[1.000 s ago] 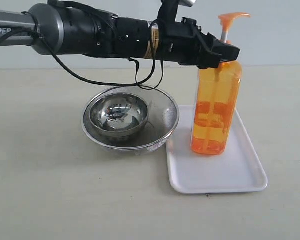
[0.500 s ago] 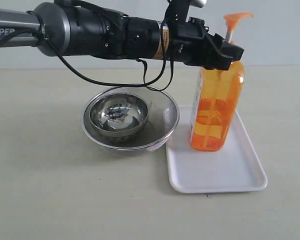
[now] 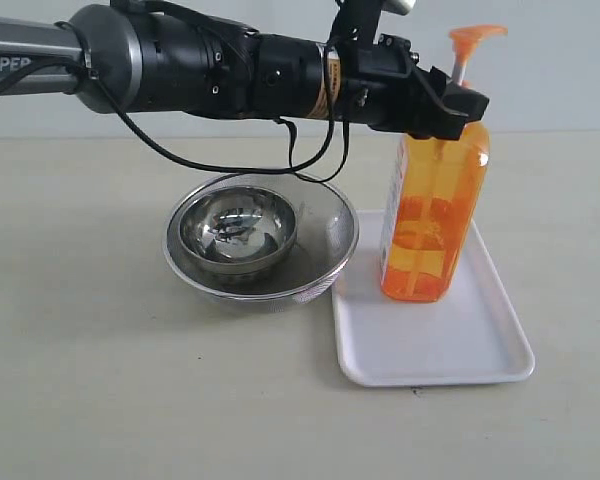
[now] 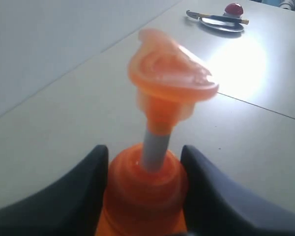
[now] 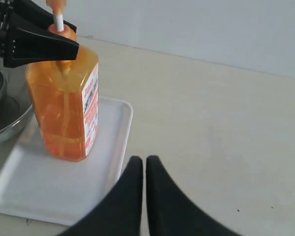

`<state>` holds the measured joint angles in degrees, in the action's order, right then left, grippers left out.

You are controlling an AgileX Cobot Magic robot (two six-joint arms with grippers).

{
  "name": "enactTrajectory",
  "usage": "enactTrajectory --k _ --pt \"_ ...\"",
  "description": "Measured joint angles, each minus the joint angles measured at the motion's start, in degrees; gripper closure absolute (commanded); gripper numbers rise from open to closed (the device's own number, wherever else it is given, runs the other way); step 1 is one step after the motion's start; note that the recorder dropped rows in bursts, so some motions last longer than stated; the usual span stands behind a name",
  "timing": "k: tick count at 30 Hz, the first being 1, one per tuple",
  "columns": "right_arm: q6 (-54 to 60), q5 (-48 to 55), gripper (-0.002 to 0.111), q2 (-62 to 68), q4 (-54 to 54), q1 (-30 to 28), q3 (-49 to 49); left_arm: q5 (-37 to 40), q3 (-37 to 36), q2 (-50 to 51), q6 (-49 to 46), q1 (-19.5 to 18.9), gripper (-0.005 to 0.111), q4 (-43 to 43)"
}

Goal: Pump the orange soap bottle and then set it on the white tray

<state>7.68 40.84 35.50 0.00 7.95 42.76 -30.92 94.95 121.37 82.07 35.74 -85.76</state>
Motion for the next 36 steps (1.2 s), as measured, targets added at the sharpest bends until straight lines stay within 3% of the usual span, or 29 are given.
enactTrajectory --k 5,10,32,36 --pt "0.0 0.0 0.108 0.0 0.0 0.0 0.0 -0.2 0.0 -0.13 2.77 0.0 0.052 -1.97" --pt "-0.11 0.0 0.108 0.0 0.0 0.0 0.0 -1.09 0.04 -0.36 7.65 0.0 0.036 -6.17" --pt "-0.11 -0.09 0.108 0.0 0.0 0.0 0.0 -2.16 0.18 -6.74 13.6 0.0 0.035 -13.8" --pt "-0.11 -0.09 0.108 0.0 0.0 0.0 0.0 -2.29 0.18 -7.1 14.54 -1.39 0.035 -13.8"
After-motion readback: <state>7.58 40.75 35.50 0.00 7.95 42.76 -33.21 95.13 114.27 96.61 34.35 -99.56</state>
